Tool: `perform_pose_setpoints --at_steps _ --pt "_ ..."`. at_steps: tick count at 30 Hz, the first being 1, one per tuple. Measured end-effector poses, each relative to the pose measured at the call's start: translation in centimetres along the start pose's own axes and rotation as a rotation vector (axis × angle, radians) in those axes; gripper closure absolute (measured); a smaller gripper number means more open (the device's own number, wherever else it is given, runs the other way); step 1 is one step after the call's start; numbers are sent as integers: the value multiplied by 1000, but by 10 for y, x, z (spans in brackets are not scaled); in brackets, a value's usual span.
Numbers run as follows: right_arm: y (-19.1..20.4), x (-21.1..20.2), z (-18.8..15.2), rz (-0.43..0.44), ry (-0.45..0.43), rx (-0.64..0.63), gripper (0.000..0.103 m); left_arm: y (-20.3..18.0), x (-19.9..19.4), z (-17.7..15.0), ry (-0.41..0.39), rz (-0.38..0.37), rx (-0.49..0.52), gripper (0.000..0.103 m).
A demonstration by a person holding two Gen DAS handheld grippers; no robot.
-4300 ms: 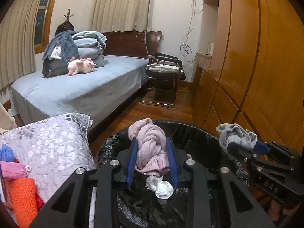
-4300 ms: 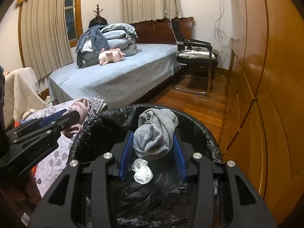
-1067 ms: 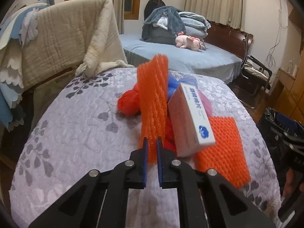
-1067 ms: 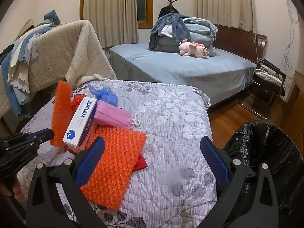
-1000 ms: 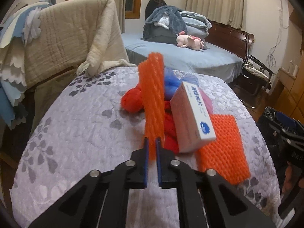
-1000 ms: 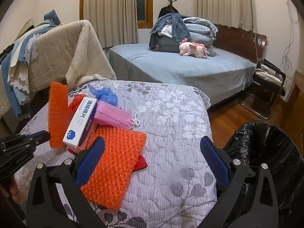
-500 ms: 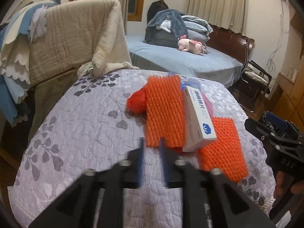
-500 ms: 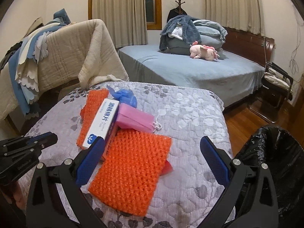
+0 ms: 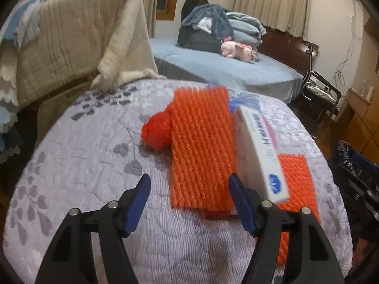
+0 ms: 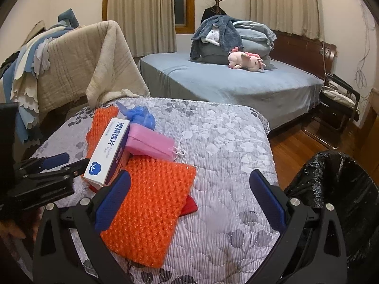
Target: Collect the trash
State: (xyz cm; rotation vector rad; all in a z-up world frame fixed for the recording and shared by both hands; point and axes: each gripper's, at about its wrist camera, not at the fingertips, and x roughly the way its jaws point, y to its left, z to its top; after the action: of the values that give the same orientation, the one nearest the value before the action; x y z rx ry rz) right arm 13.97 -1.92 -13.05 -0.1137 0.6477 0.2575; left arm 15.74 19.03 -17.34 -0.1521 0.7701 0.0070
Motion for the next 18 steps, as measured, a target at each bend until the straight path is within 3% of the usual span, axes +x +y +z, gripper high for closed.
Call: perform_pose_setpoints --at_steps 3,5,7,8,9,18 --pt "2 3 -1 4 7 -3 5 0 11 -1 22 -14 0 44" --pt "3 5 -2 5 11 -7 5 -2 14 -2 35 -31 7 64" --pt "4 7 -2 8 13 -7 5 -2 12 -2 24 -35 8 74" --pt "5 8 -2 8 13 -7 5 -2 11 -1 17 -35 10 88" --pt "5 8 -2 9 13 -7 5 -3 9 0 14 -40 13 93" --pt "18 12 3 31 6 -10 5 9 -25 2 -41 -17 -13 93"
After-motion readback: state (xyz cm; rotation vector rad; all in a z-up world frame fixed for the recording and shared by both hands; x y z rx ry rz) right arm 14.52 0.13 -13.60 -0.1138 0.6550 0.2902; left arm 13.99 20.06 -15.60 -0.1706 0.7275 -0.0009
